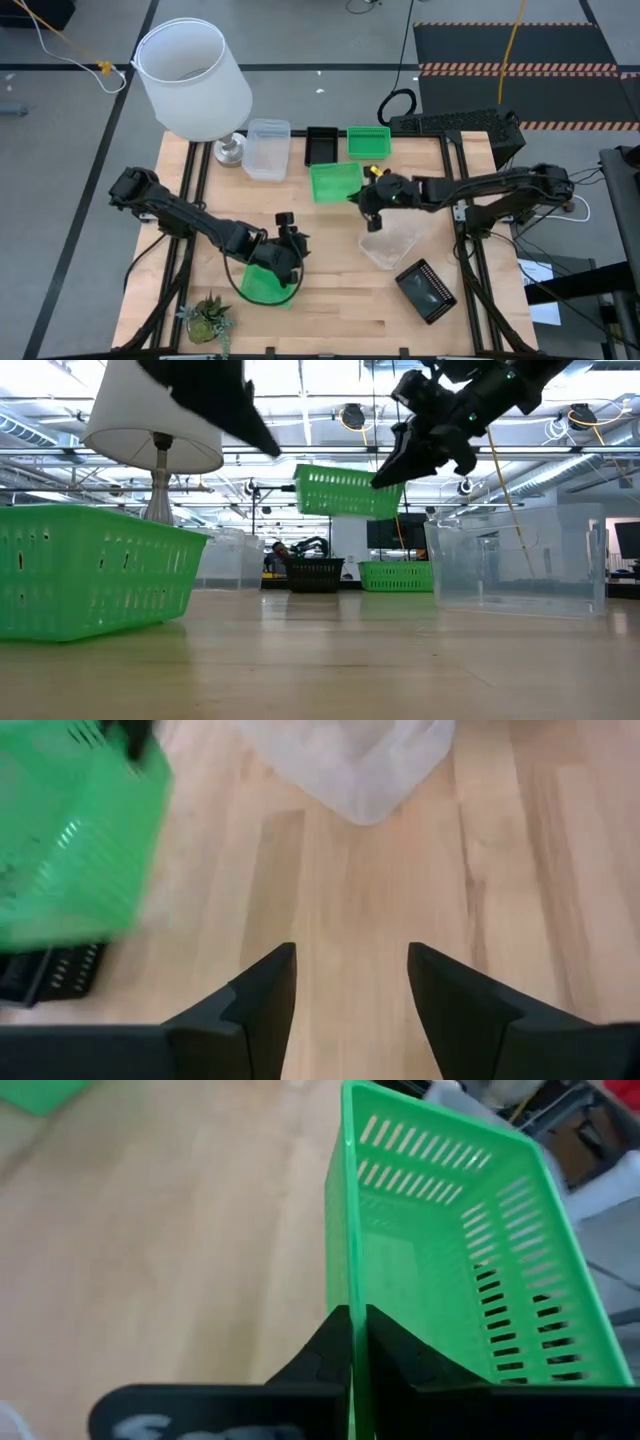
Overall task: Stack baskets by color
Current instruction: Stack the middle green bin on the top green bin
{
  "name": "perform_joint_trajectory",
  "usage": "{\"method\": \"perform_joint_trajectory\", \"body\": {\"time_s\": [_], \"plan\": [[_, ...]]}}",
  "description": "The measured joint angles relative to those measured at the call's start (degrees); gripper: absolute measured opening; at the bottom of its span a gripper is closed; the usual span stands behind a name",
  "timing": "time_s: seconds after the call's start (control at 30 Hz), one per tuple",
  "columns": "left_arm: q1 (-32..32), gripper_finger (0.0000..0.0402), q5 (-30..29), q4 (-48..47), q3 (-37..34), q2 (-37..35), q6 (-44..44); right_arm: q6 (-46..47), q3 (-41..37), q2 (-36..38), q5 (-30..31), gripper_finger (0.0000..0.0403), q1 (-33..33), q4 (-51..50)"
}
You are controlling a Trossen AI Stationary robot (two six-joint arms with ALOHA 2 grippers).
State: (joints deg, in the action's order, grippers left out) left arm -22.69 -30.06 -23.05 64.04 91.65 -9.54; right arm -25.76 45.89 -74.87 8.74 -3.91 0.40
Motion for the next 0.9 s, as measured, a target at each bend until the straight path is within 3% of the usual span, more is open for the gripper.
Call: {"method": "perform_joint_trajectory", "body": {"time_s": [0.33,0.9], "plan": [[0.4,0.0195,-0.1,8.1,-6.6,0.0,-0.7,-14.6,0.0,9.6,-0.2,0.0008,-8.2,-4.1],[3.5,0.0195,2.5,17.2,-7.0,0.0,4.7,-24.9,0.0,13.3,-15.2,0.0008,-26.3,-5.3]]}}
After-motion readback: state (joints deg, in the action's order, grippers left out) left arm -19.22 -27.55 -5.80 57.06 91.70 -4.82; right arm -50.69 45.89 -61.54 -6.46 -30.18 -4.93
